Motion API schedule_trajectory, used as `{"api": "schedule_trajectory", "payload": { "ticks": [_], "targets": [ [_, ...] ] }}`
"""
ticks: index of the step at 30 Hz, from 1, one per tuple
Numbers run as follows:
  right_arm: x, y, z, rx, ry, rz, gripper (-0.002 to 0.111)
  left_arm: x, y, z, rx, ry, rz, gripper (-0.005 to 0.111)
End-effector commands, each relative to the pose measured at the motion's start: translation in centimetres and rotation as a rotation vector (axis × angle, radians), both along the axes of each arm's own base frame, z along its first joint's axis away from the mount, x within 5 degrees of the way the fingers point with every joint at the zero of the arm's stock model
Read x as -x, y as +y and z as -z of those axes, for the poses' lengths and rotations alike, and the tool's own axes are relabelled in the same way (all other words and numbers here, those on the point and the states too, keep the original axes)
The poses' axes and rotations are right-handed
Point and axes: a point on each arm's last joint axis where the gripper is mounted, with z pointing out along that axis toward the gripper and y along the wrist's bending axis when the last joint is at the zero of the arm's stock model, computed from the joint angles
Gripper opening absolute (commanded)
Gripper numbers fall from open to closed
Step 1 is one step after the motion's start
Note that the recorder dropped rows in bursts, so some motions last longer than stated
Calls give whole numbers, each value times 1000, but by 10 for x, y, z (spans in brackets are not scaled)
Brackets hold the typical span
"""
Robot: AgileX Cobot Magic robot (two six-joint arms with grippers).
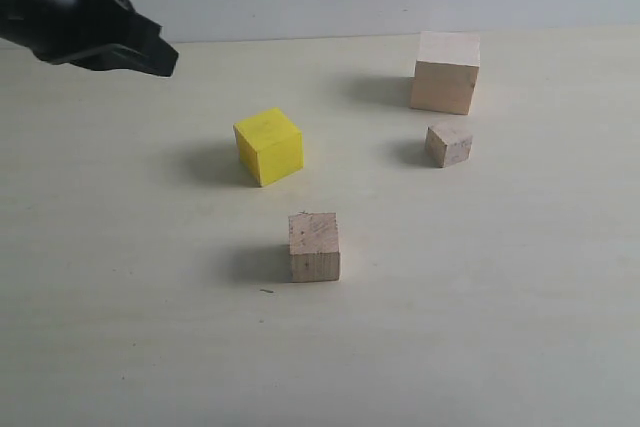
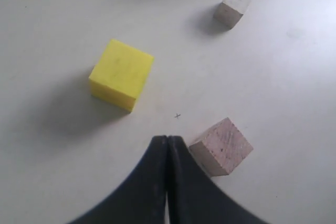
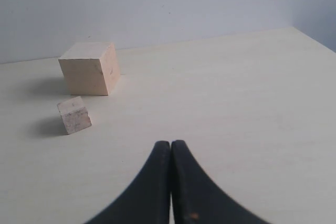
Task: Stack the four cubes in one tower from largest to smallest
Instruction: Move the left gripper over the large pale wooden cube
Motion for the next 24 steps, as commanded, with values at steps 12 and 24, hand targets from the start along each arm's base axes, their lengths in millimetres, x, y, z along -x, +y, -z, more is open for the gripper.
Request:
{"api": "schedule_trajectory", "payload": {
  "ticks": [12,24],
  "targets": [
    [0,0,1,10,-8,5,0,-22,-103,-20,5,-101,148,0],
    [0,0,1,12,-8,5,0,-54,-171,-10,-109,-81,178,4]
  ]
}}
